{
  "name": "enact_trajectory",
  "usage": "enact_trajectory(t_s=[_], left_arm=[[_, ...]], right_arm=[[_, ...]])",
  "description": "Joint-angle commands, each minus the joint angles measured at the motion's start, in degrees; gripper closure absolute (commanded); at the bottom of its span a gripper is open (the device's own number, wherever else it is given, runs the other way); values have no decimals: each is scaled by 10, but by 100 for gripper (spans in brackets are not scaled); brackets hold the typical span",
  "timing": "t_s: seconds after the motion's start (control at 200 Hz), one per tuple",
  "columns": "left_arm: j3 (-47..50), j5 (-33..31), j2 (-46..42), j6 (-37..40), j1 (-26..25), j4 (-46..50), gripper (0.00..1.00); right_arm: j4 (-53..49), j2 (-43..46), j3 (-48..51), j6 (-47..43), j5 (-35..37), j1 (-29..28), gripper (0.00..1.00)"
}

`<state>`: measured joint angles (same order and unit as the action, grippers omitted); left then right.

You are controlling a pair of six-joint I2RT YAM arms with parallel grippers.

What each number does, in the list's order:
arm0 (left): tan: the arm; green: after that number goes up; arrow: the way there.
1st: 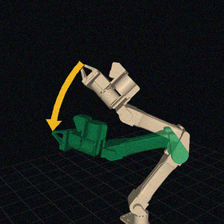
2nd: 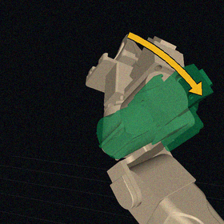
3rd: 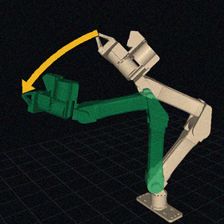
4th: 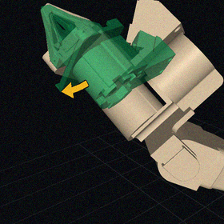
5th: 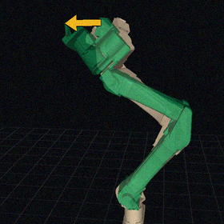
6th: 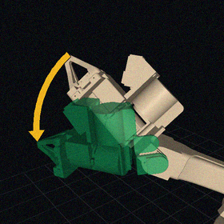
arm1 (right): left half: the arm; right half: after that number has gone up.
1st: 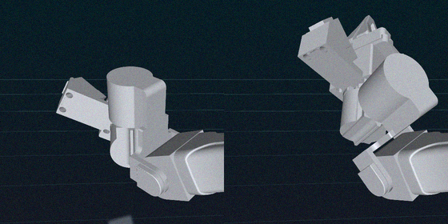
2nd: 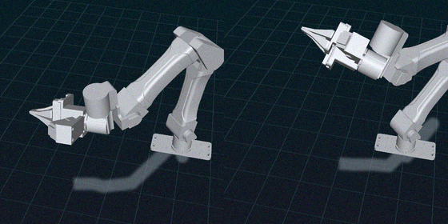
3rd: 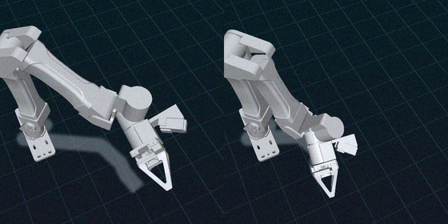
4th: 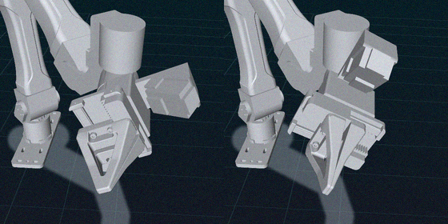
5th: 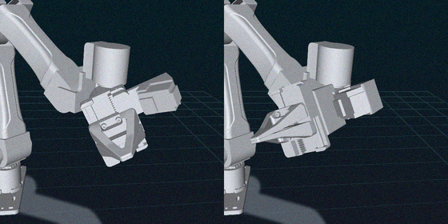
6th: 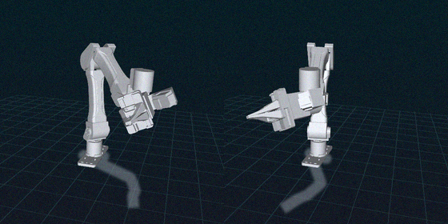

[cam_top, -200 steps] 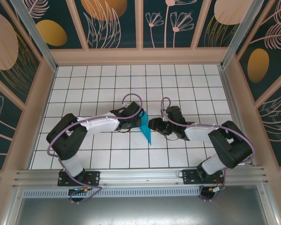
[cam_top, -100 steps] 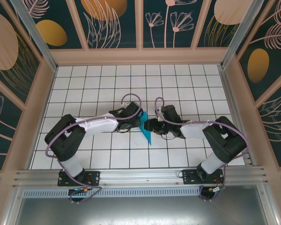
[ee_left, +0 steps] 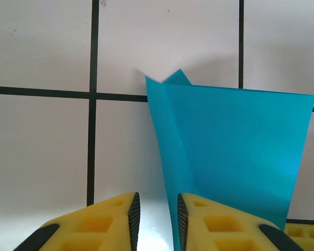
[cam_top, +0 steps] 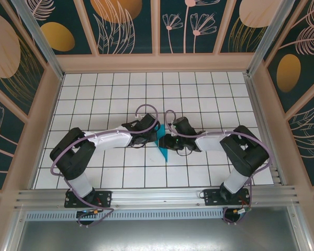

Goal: Fold a paper plane with a square sheet of paper (pick it up from the middle)
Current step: Turn over a paper plane at the center of the table.

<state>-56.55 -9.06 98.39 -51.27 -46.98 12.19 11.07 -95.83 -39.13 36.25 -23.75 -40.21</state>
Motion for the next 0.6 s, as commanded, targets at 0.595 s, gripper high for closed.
enact_trajectory(t_s=[0.595], left_arm=[[113,-130,-234,-28,3,-49,63]], right_arm=[[-223,8,-168,-62,224,-31,95]])
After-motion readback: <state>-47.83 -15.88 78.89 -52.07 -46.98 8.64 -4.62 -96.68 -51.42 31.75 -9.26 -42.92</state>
